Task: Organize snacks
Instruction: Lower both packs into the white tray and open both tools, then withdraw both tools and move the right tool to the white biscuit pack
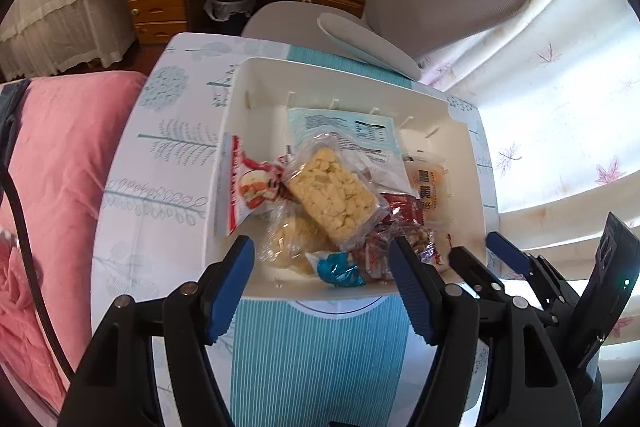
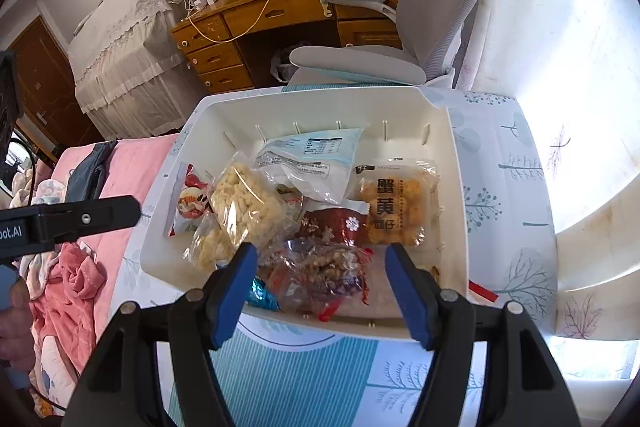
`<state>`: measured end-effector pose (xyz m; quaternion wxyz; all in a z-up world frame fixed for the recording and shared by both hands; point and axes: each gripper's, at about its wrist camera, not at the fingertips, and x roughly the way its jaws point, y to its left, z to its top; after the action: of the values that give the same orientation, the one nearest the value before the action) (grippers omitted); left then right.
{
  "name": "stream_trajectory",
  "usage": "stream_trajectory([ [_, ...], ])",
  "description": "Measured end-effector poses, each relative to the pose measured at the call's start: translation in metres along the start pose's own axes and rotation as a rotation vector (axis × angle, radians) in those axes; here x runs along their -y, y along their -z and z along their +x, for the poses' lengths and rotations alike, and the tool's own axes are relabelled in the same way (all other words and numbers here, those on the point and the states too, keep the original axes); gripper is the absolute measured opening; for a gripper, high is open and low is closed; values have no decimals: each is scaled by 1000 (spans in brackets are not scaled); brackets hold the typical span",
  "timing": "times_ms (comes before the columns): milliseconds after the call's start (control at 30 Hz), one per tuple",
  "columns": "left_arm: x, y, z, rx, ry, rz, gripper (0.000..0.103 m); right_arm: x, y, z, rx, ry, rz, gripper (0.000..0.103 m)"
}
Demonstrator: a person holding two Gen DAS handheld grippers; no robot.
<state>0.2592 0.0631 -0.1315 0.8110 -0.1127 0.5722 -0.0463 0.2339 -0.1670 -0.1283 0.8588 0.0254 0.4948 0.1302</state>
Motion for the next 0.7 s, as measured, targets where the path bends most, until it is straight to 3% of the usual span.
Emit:
stream_trajectory([
  [100, -6, 10, -5, 7, 3, -21, 74, 6, 4, -6, 6, -4, -13, 76],
  [700, 1, 106, 0, -41, -83, -149, 74, 69, 50, -29, 1, 14, -105, 76],
])
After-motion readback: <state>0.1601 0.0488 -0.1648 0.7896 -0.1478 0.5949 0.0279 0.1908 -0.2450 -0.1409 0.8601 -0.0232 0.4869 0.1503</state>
